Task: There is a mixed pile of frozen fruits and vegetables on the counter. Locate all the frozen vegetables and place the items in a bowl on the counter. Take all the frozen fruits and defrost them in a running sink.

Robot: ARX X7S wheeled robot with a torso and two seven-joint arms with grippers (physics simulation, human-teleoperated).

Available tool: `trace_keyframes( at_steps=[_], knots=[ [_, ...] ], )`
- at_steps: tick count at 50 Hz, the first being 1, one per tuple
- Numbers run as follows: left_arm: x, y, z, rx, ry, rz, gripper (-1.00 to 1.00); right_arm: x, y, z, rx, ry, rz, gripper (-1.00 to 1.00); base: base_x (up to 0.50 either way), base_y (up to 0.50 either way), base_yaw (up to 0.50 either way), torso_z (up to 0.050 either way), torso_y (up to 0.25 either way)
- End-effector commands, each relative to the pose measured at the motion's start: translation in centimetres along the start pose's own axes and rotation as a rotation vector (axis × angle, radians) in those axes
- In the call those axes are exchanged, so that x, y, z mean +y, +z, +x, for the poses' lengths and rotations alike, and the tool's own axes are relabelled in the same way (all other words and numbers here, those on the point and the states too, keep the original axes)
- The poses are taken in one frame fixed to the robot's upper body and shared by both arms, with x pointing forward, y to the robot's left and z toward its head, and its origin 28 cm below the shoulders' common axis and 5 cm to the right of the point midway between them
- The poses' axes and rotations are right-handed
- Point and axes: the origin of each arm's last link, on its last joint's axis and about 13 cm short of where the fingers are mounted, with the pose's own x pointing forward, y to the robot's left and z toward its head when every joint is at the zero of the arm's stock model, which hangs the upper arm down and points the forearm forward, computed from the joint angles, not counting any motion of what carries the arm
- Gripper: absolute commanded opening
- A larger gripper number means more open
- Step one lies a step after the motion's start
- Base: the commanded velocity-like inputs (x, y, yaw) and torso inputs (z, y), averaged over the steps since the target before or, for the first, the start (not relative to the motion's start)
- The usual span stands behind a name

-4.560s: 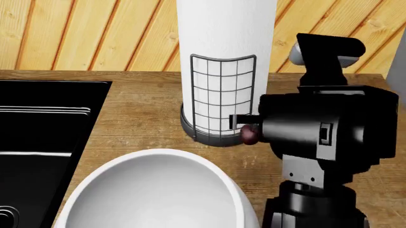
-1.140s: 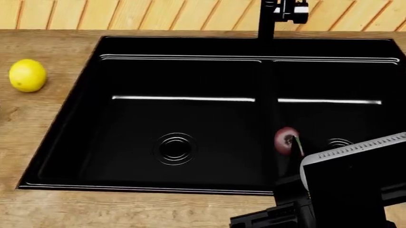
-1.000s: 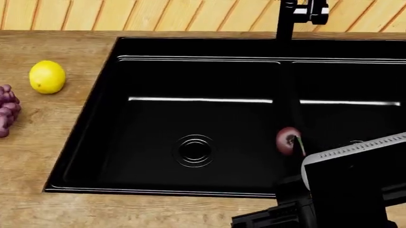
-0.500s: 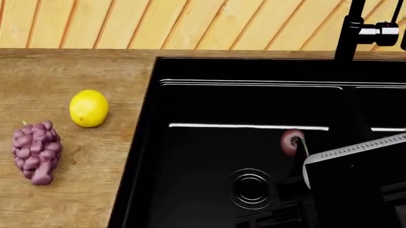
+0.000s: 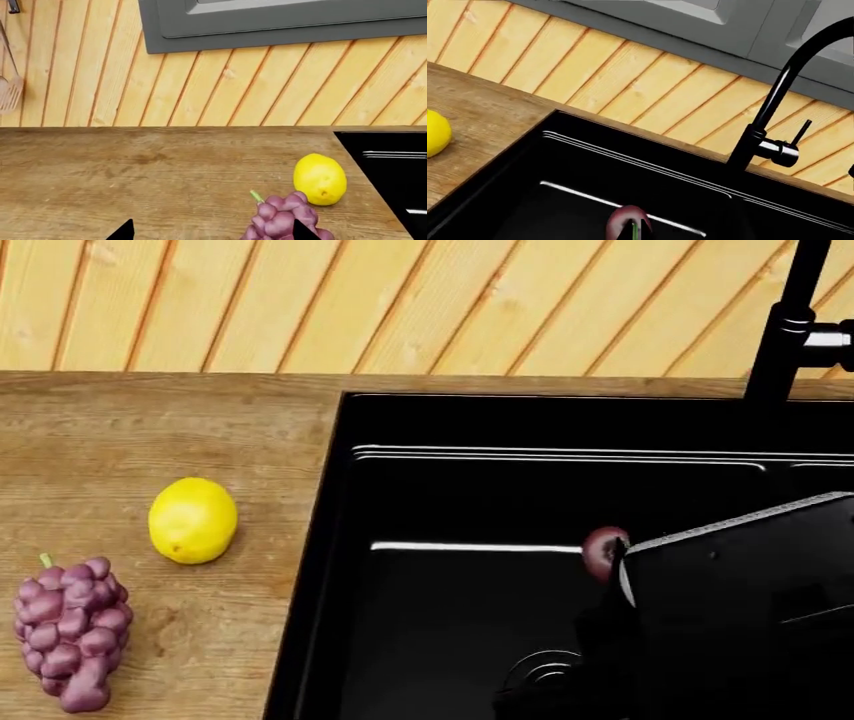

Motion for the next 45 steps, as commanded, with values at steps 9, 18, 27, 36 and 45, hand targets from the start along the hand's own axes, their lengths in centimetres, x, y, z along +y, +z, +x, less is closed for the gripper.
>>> trace_keyframes(
  at_steps=[9, 18, 27, 36, 45],
  knots=[
    [-0.3, 0.1, 0.5, 0.002, -0.008, -0.011, 1.0, -0.6, 1.1, 5.9, 0.225, 0.08, 0.028, -1.0, 0.0, 0.0, 0.0, 0.0, 0.0],
    [-0.2, 0.1, 0.6, 0.003, -0.004, -0.012, 1.0, 0.1, -0.4, 9.6, 0.33, 0.113, 0.054, -1.0, 0.0, 0.0, 0.0, 0.0, 0.0],
    [0.5, -0.1, -0.3, 0.003, -0.004, -0.013, 1.0, 0.5, -1.8, 13.2, 0.428, 0.109, 0.039, -1.0, 0.0, 0.0, 0.0, 0.0, 0.001],
    [-0.3, 0.0, 0.9, 0.004, -0.003, -0.013, 1.0, 1.0, -4.1, 17.2, 0.529, 0.094, 0.06, -1.0, 0.0, 0.0, 0.0, 0.0, 0.0],
    [-0.2, -0.3, 0.6, 0.004, -0.005, -0.013, 1.0, 1.6, -7.3, 20.2, 0.616, 0.078, 0.076, -1.0, 0.0, 0.0, 0.0, 0.0, 0.0]
  ],
)
